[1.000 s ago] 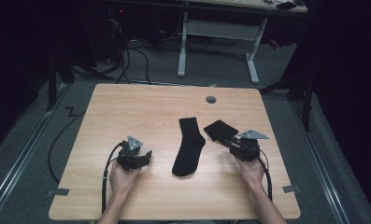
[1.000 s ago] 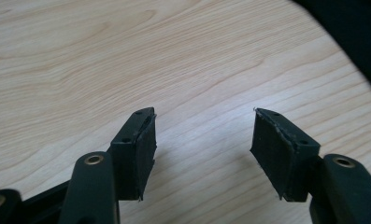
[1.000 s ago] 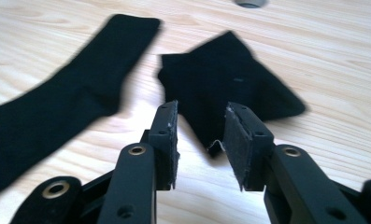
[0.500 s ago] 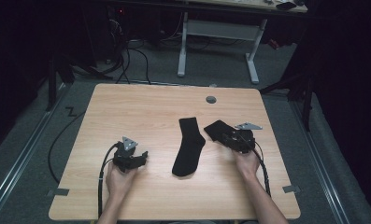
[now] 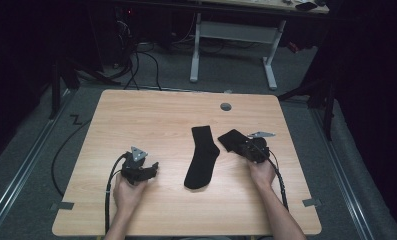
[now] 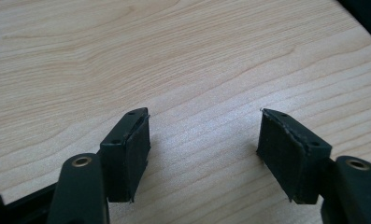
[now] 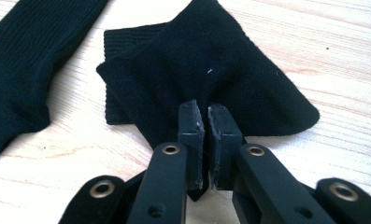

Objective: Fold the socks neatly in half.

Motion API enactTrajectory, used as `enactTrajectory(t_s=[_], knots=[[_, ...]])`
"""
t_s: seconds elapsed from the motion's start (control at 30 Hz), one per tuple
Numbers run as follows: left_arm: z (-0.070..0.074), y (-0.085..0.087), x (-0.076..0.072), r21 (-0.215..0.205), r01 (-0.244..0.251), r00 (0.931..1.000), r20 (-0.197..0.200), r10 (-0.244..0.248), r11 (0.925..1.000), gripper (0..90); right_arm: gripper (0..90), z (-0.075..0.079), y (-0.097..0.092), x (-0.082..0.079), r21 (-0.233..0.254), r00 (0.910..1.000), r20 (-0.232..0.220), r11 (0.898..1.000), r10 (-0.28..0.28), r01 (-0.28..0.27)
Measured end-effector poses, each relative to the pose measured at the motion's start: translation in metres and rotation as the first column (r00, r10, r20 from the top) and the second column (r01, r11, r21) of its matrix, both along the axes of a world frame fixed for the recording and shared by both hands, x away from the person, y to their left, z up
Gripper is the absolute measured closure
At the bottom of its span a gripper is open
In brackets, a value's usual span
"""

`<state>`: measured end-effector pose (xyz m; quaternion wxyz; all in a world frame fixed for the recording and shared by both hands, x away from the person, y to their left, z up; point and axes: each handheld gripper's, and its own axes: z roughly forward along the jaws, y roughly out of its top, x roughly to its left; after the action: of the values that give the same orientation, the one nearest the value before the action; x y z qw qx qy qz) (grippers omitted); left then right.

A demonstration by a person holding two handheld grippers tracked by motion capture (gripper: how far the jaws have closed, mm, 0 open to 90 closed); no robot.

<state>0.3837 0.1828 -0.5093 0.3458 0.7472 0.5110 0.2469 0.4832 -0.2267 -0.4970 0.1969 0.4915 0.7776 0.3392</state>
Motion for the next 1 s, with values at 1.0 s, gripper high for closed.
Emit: enactTrajectory(t_s=[1.0], knots=[[0.0,0.0,0.0,0.0,-0.003,1.0,0.0,0.003,1.0,34.3,86.5,0.101,0.029,-0.018,0.059,0.9604,0.213,0.979,0.18,-0.197]])
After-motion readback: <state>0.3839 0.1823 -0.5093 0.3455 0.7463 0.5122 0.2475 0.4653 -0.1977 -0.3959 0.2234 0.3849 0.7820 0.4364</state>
